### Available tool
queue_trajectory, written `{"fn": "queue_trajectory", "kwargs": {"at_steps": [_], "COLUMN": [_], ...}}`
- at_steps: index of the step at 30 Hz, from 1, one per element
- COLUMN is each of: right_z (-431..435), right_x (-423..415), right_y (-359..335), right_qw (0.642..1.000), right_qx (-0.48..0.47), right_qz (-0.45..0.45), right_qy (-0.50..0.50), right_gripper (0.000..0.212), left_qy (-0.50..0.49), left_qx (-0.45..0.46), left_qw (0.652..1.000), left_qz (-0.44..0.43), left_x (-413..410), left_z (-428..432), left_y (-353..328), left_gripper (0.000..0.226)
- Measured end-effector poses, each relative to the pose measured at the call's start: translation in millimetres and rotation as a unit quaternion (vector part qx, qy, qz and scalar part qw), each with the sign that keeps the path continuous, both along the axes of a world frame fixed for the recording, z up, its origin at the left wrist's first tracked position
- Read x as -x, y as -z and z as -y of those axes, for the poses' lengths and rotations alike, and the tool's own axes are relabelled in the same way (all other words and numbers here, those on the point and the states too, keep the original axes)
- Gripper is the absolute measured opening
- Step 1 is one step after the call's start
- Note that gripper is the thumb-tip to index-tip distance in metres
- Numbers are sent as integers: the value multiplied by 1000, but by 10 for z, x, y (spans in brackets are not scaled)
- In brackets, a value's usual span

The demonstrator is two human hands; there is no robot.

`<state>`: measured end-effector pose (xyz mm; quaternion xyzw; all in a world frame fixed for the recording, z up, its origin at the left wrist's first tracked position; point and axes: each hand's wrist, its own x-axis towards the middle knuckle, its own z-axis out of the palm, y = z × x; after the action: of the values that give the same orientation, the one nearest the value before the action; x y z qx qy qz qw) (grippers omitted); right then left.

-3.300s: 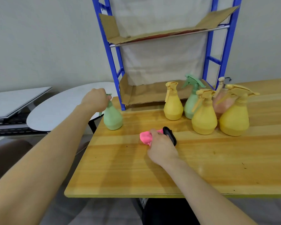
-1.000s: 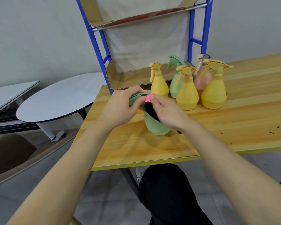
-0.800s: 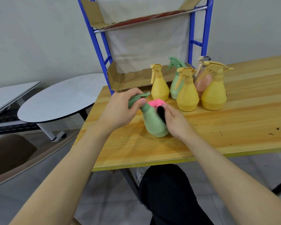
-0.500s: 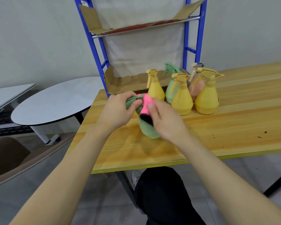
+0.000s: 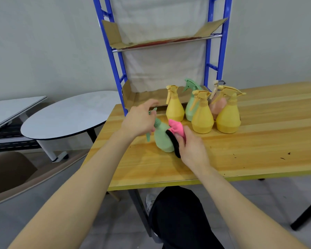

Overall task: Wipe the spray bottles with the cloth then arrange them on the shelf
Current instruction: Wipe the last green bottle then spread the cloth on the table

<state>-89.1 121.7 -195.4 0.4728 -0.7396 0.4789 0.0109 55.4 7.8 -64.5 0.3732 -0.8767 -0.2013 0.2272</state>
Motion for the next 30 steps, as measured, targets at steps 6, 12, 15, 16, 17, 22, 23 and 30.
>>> {"fn": "queue_trajectory", "kwargs": {"at_steps": [6, 12, 15, 16, 17, 22, 23, 30], "right_z": [-24, -18, 7, 24, 37, 127, 151, 526], "right_x": [-42, 3, 20, 21, 14, -51, -68, -548], "right_y": [-75, -51, -41, -34, -31, -19, -58, -335], "right_qw": [997, 998, 997, 997, 997, 998, 997, 1000], "right_qx": [-70, -62, -65, -65, -67, -41, -23, 8], "right_qz": [-20, 28, 29, 26, 23, 40, 53, -14], "right_qy": [-14, 3, 7, 7, 7, 31, 41, -13], "right_gripper": [27, 31, 32, 32, 32, 28, 27, 48], "left_qy": [14, 72, 93, 79, 57, 1, 2, -35], "left_qx": [-60, -213, -58, 13, 69, 122, 98, 82], "left_qw": [992, 972, 982, 981, 980, 985, 989, 994], "left_qz": [109, 63, 157, 179, 180, 126, 111, 56], "left_x": [98, 33, 8, 10, 14, 12, 3, -58], "left_z": [14, 141, 191, 218, 262, 411, 419, 407], "left_y": [-302, -412, -389, -369, -353, -249, -230, -127], "left_gripper": [35, 41, 40, 45, 47, 33, 28, 19]}}
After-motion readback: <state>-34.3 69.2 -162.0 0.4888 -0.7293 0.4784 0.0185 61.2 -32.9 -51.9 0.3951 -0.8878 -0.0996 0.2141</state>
